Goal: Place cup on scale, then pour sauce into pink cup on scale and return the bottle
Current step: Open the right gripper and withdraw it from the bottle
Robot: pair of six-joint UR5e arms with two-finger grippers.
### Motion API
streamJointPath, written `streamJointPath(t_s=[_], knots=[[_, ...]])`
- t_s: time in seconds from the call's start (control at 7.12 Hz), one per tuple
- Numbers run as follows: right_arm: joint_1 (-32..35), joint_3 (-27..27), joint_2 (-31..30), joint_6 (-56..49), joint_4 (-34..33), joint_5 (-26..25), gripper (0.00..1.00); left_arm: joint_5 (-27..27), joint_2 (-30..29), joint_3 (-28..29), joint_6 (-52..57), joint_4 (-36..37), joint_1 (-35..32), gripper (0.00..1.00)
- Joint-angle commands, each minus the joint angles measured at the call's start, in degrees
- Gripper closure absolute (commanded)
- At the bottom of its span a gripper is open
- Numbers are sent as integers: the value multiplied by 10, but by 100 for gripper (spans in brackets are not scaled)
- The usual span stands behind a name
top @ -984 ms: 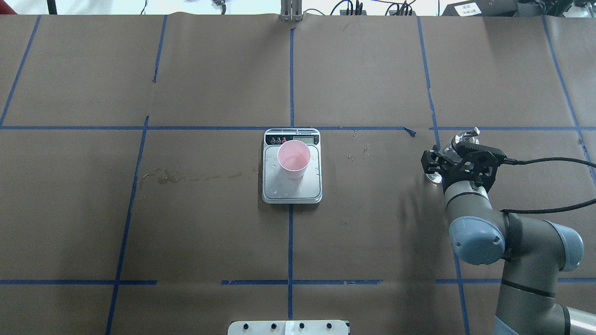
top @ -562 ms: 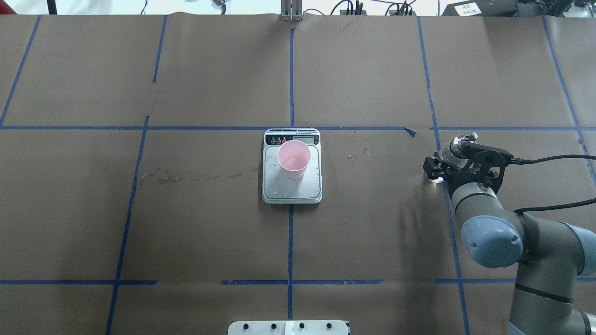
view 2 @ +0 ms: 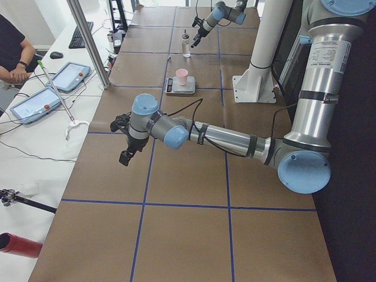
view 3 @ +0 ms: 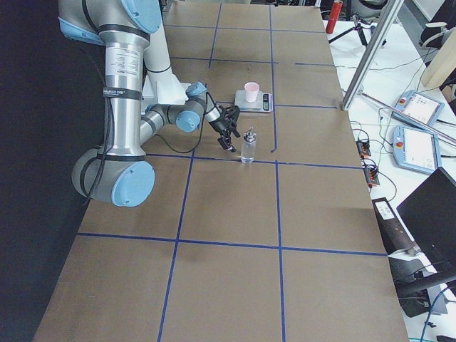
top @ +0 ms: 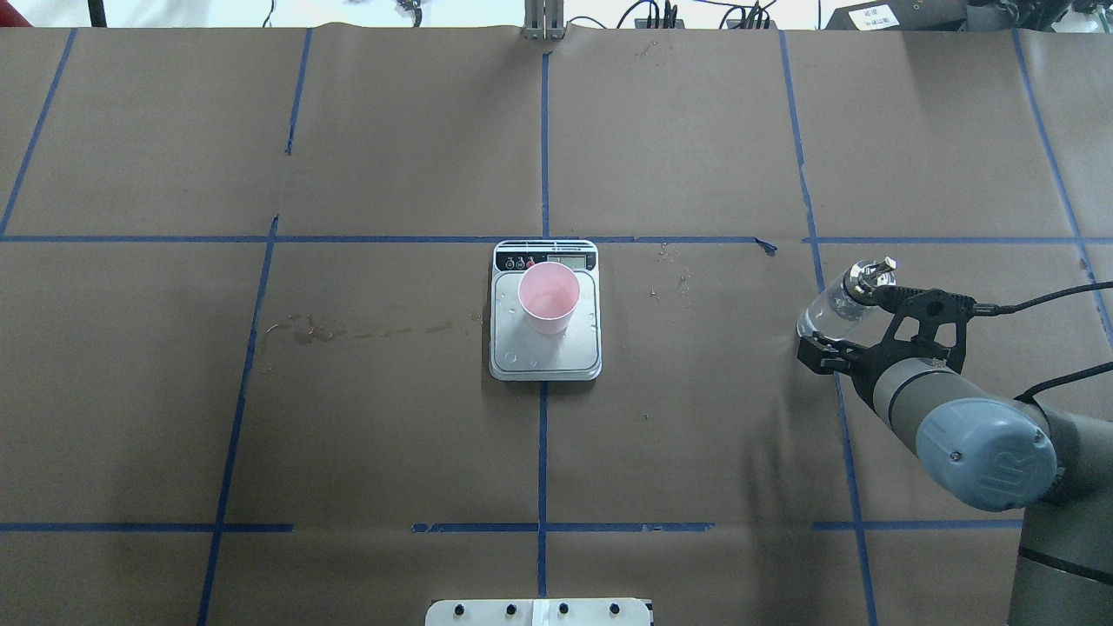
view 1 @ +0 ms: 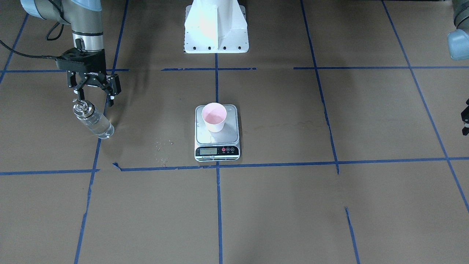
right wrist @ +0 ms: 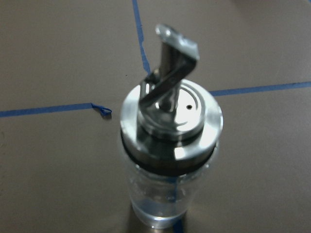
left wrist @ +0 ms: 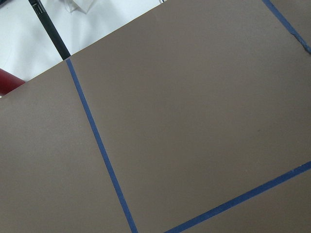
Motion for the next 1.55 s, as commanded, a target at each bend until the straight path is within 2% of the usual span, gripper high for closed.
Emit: streamJointPath(t_s=[0.0,0.28,0.42,0.56,0.7,0.84,0.98,1.12,1.26,1.41], knots=[[24,45,-1,-29,-24,107,0,0,0,-1,0,-1,0,0],[75,123,6,-116,-157,215,0,-1,1,-1,0,-1,0,0],[129,154,10,-188,-210,289,0,0,2,0,0,-1,0,0],[206,161,9,-269,-225,375,0,-1,3,0,0,-2,0,0],[304,155,7,-370,-237,483,0,-1,3,0,0,-2,0,0],[386,148,4,-486,-275,555,0,-1,3,0,1,-2,0,0],[466,124,4,-616,-312,573,0,0,4,5,1,-3,0,0],[552,60,9,-747,-322,594,0,1,4,10,2,-3,1,0],[628,-33,17,-890,-318,637,0,0,8,11,2,-4,1,0],[669,-115,35,-1005,-315,638,0,-1,10,11,2,-2,0,0]])
